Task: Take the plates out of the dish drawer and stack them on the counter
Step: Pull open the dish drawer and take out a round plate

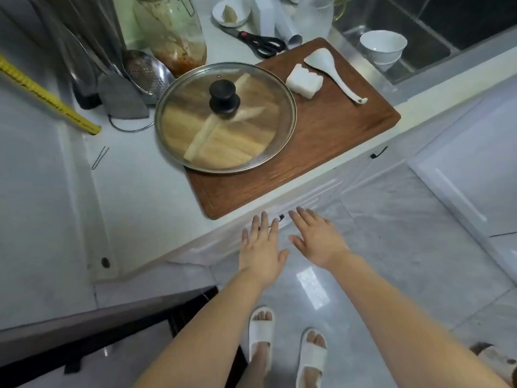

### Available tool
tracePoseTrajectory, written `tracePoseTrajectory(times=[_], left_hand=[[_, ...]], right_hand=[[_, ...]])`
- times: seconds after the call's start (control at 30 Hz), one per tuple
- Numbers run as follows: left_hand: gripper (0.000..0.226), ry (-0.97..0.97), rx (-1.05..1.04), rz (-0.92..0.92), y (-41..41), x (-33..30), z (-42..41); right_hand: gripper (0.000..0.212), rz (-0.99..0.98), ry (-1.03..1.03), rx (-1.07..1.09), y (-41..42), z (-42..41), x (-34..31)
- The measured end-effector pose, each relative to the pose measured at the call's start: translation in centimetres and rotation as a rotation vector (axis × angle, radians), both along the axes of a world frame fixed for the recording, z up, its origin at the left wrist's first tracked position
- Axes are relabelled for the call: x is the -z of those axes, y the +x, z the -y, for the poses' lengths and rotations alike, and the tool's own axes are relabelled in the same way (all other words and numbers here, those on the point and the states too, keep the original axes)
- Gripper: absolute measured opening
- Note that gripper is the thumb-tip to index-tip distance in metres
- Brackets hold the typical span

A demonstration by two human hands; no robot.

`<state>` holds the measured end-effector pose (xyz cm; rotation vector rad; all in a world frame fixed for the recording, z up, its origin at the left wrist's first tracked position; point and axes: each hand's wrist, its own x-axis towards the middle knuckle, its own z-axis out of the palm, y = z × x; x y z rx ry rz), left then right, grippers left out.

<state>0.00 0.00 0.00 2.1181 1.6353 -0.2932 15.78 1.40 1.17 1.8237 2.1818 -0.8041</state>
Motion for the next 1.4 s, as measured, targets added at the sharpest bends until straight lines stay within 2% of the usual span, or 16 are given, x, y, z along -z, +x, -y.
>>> tracePoseTrajectory(times=[0.13,0.3,0.4,0.47,0.53,0.63,0.73,0.87,0.93,1.13,1.4], left_hand=[[0.074,0.146,0.013,-0.072,0.6,1.4,-1.3],[0.075,0.202,-0.065,-0.111,2.0,2.5,-2.5],[0.077,0.219,-0.105,-0.132,2.9,2.7,-2.7],[0.077,0.23,-0.145,-0.127,3.2,2.9,-2.7],[0.078,0.243,-0.174,-0.129,3.5,3.2,-2.7],[0.077,0.249,-0.2,-0.146,4.2,3.3,-2.6],[0.073,0.305,-0.235,-0.136,4.4,3.4,-2.7],[0.078,0.349,-0.243,-0.134,4.2,3.3,-2.7],[0.079,0.344,-0.229,-0.133,4.1,3.2,-2.5],[0.08,0.326,-0.177,-0.174,3.8,3.2,-1.4],[0.08,0.304,-0.166,-0.174,4.1,2.5,0.3]], right_hand=[[0.069,0.066,0.119,-0.14,1.3,-1.6,1.7],[0.069,0.103,0.261,-0.292,1.4,-3.3,3.3],[0.069,0.087,0.309,-0.307,1.5,-3.9,3.8],[0.07,0.059,0.421,-0.306,1.6,-4.0,3.8],[0.066,0.002,0.563,-0.276,1.5,-4.1,4.0],[0.058,-0.008,0.649,-0.253,1.0,-4.3,4.1],[0.052,0.007,0.654,-0.241,1.2,-4.4,4.2],[0.042,-0.092,0.584,-0.245,1.6,-5.1,3.6],[0.048,-0.095,0.489,-0.256,1.9,-5.3,3.3],[0.06,-0.144,0.398,-0.2,2.4,-4.0,3.7],[0.064,-0.183,0.379,-0.17,3.1,-2.4,4.1]])
